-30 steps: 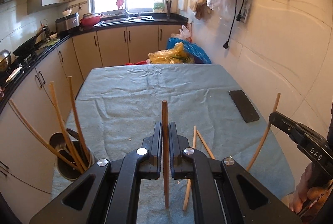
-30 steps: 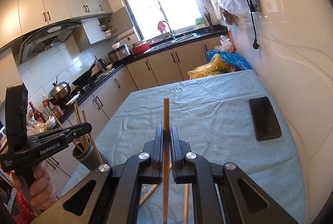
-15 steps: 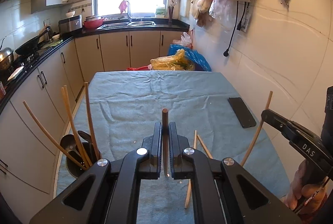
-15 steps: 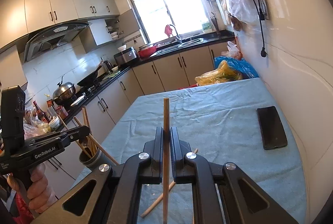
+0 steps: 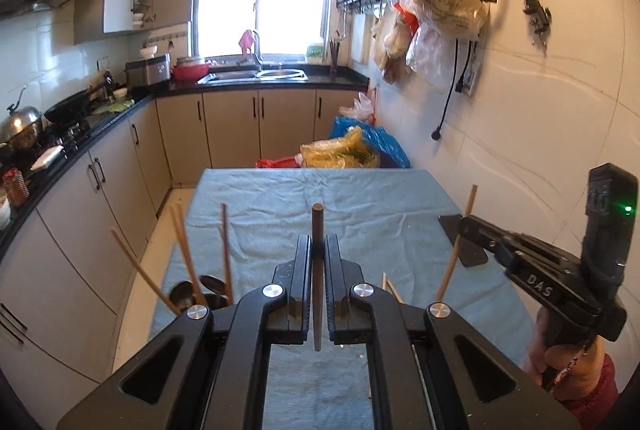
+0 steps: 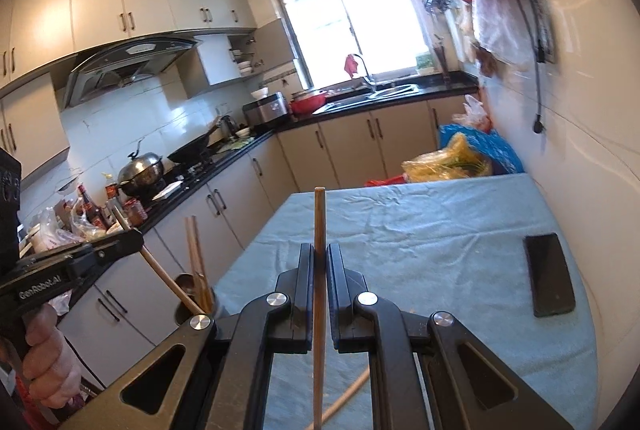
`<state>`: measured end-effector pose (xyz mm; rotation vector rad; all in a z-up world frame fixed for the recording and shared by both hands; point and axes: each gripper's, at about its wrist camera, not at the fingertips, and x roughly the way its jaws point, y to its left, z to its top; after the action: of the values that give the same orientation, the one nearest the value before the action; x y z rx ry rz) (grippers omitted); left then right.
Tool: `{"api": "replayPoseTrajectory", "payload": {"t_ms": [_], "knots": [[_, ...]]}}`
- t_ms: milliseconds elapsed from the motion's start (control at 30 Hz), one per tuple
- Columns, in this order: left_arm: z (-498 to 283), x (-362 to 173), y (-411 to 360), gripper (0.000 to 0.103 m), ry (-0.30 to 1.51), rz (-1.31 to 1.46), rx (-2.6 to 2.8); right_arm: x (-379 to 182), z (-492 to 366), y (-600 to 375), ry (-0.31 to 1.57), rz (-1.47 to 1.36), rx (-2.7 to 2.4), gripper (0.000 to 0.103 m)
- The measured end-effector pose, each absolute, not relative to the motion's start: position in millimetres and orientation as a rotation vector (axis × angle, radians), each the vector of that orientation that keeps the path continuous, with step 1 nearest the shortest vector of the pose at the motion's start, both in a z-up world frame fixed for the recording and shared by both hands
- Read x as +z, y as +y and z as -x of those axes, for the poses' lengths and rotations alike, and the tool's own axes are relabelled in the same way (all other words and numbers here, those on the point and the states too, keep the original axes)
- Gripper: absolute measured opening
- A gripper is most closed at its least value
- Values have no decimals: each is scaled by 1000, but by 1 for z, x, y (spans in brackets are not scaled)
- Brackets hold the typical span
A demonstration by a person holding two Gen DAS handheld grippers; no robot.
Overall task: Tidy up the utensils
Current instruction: 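Lift both chopsticks upright and carry them over the black holder, then lower both chopsticks into the black holder and open both tools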
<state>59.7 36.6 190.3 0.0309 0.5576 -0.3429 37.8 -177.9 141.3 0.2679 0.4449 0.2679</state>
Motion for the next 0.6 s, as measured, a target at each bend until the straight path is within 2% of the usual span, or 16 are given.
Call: {"api": "replayPoseTrajectory", "payload": {"t_ms": [600], "knots": [[-41, 244, 99, 6, 436, -29, -226, 197, -71, -90, 322, -268, 430, 7]]}}
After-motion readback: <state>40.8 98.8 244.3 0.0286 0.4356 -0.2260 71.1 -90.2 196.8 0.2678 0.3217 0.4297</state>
